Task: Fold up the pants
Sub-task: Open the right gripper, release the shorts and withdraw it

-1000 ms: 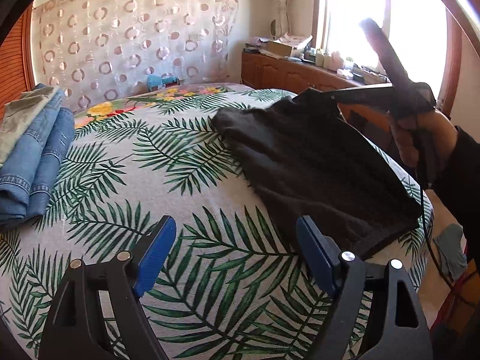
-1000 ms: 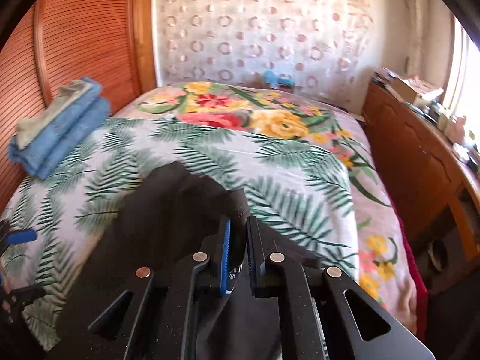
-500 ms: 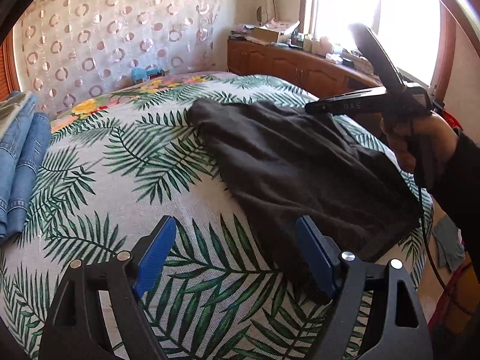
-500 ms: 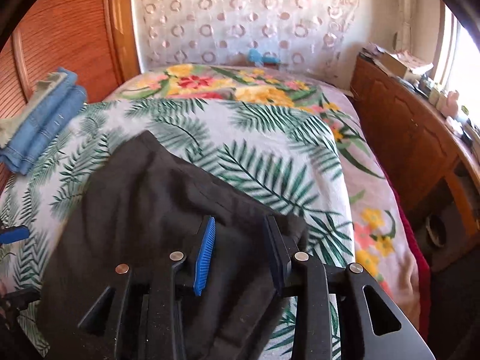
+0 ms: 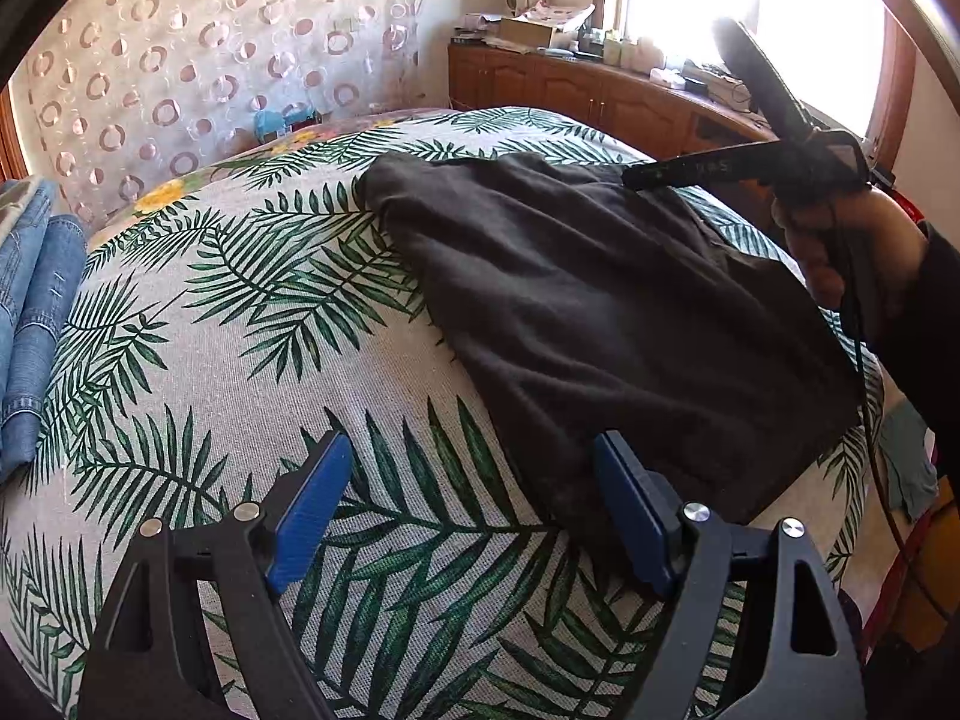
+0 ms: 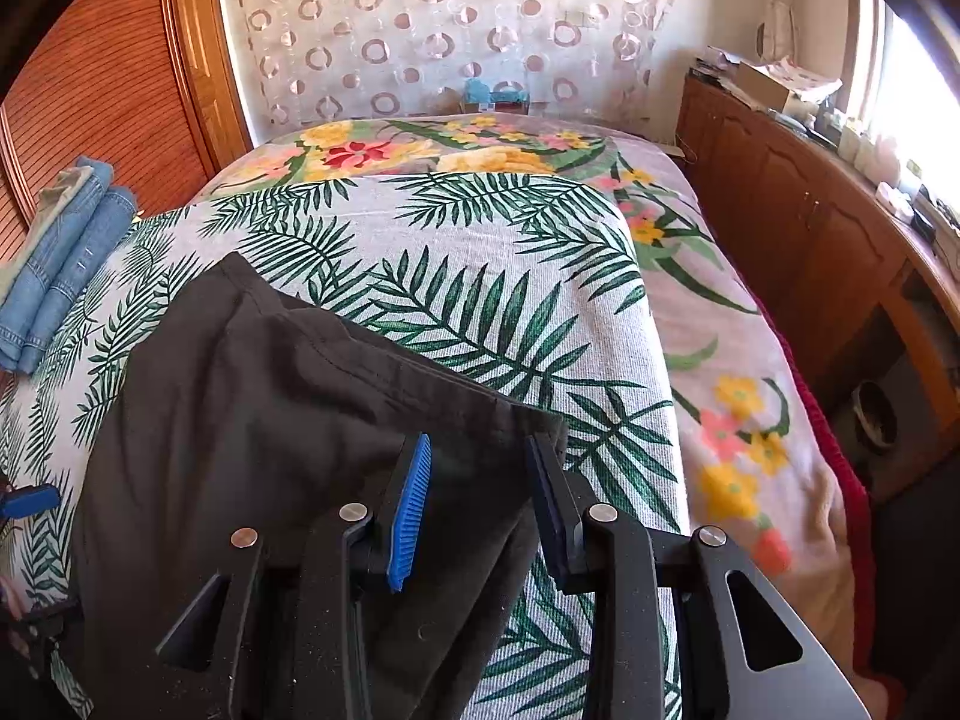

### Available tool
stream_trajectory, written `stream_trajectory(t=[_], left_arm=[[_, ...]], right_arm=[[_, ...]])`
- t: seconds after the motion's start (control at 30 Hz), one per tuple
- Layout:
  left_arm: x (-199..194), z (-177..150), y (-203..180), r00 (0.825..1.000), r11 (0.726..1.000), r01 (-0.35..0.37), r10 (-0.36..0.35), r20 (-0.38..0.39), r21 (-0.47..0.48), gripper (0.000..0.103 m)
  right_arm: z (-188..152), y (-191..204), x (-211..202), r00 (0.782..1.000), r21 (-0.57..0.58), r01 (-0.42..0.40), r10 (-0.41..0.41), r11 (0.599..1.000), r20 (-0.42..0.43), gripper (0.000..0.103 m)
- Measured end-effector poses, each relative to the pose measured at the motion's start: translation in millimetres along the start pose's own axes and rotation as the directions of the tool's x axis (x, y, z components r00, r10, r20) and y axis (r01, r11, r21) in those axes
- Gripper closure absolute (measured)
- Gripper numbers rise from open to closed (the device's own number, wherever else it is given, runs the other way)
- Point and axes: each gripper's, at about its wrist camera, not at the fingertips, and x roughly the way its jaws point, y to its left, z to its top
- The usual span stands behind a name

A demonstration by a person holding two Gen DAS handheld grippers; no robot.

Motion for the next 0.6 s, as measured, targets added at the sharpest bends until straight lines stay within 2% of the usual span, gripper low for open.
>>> stream_trajectory(t=[0.07,0.13,0.23,0.37,0.47,0.6], left_arm=[[-0.4,-0.7,-0.7,1.0,1.0,0.0,0.0,0.0,0.001,0.02],[0.1,-0.3,-0.6,1.0,1.0,0.0,0.0,0.0,0.0,0.02],[-0.1,-0.8,-1.0,1.0,1.0,0.0,0.0,0.001,0.001,0.02],[-0.2,-1.3,-1.3,1.0,1.0,-0.001,0.001,0.001,0.001,0.02],[0.1,-0.9,-0.3,1.0,1.0,0.0,0.0,0.001,0.002,0.02],[0.1,-0.9,-0.3,1.0,1.0,0.0,0.0,0.001,0.002,0.02]], right_arm=[[1.0,2.4,2.6,1.0,-0.022,0.011,-0.011,1.0,-0.001,0.069],[0.8,5.4,4.0,1.0,-0.044,0.023,-0.023,0.999,-0.008,0.089],[-0.2,6.3,2.5,1.0,-0.073,0.017,-0.018,0.997,-0.01,0.1],[0.6,3.3,-6.1,0.998,-0.083,0.051,-0.048,0.995,0.034,0.1],[4.7,-4.4,-16.8,0.993,-0.042,0.083,-0.079,0.996,0.086,0.101],[3.3,-6.3,-12.7,0.993,-0.044,0.1,-0.096,0.994,0.073,0.1]])
